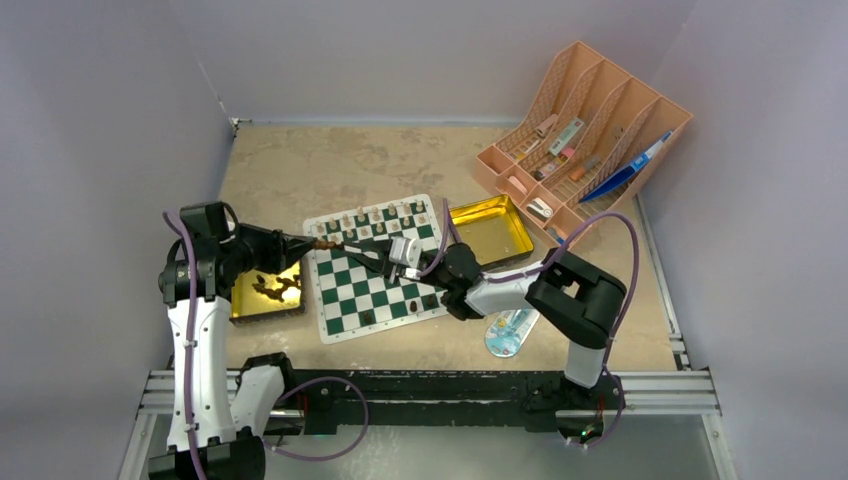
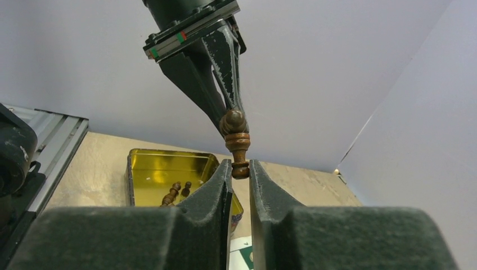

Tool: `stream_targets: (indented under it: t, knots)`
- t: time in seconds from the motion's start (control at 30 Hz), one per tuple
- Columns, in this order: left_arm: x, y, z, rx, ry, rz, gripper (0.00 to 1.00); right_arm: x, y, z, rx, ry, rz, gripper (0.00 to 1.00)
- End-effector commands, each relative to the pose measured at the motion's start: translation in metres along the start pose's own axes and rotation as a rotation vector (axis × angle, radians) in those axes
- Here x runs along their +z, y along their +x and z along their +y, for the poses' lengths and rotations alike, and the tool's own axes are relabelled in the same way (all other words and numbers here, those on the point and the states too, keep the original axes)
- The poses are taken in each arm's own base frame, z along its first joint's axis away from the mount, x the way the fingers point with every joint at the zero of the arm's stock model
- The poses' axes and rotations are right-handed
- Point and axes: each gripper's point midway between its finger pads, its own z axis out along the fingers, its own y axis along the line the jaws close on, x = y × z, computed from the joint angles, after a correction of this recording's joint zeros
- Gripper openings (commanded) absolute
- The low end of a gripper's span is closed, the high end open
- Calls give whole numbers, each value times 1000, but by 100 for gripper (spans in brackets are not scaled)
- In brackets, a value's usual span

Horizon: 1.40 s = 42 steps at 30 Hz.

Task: Set up the chess pieces on the board
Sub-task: Pick up the chess piece from the storage box, then place the chess piece on the chessboard.

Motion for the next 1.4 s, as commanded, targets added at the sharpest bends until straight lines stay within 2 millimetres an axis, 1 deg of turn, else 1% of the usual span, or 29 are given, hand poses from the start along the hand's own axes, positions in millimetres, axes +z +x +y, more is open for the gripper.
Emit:
stream_targets:
  t: [0.0, 0.1, 0.2, 0.27, 0.37, 0.43, 0.5, 0.57, 0.6, 0.63, 0.7, 0.73, 0.77, 0.87, 0.93, 1.03, 1.07, 1.13, 1.23, 1.3, 1.37]
  knots:
    - [-4, 3, -12, 5, 56, 14, 0, 4, -26, -4, -47, 1, -105, 12]
    - [-3, 4, -12, -1, 61, 23, 0, -2, -29, -2, -50, 4, -111, 0]
    - [-3, 4, -14, 8, 79, 25, 0, -9, -32, 2, -44, -1, -120, 0]
    - [-1, 2, -15, 19, 92, 17, 0, -12, -36, 2, 1, 11, -127, 0]
    - [0, -6, -18, 60, 108, -34, 0, -20, -42, 4, 82, 26, -113, 0]
    - [-4, -17, -26, 148, 136, -107, 0, -32, -42, 4, 141, 57, -76, 0]
    - [-12, -25, -36, 237, 182, -184, 0, -55, -39, -1, 184, 145, -18, 0]
    - [-21, -32, -51, 359, 265, -271, 0, -73, -41, -1, 263, 191, 33, 0]
    - [-26, -35, -53, 405, 292, -311, 0, -79, -44, -6, 274, 228, 59, 0]
    - [-27, -38, -54, 451, 306, -342, 0, -84, -42, -9, 288, 252, 111, 0]
    - [-30, -40, -59, 601, 354, -392, 0, -89, -38, -14, 338, 289, 233, 0]
    - [-30, -39, -61, 691, 388, -406, 0, -93, -30, -11, 377, 290, 321, 0]
    - [-31, -36, -65, 784, 435, -418, 0, -104, -16, -6, 400, 292, 446, 0]
    - [-32, -27, -66, 958, 527, -440, 0, -125, -10, -4, 476, 356, 617, 0]
    - [-31, -21, -67, 1045, 569, -428, 0, -141, -3, -3, 524, 414, 719, 0]
    - [-24, -9, -64, 1199, 627, -370, 0, -157, 9, 6, 563, 421, 878, 0]
    - [-20, -8, -62, 1229, 628, -354, 0, -167, 15, 8, 571, 443, 954, 0]
    - [-16, -3, -57, 1302, 641, -320, 0, -182, 23, 3, 573, 517, 1071, 0]
    - [-13, 5, -48, 1408, 678, -311, 0, -192, 32, 7, 596, 537, 1202, 0]
    - [-13, 16, -43, 1486, 730, -304, 0, -195, 37, 7, 597, 546, 1283, 0]
    - [-12, 24, -37, 1540, 763, -289, 0, -194, 39, 0, 568, 564, 1330, 0]
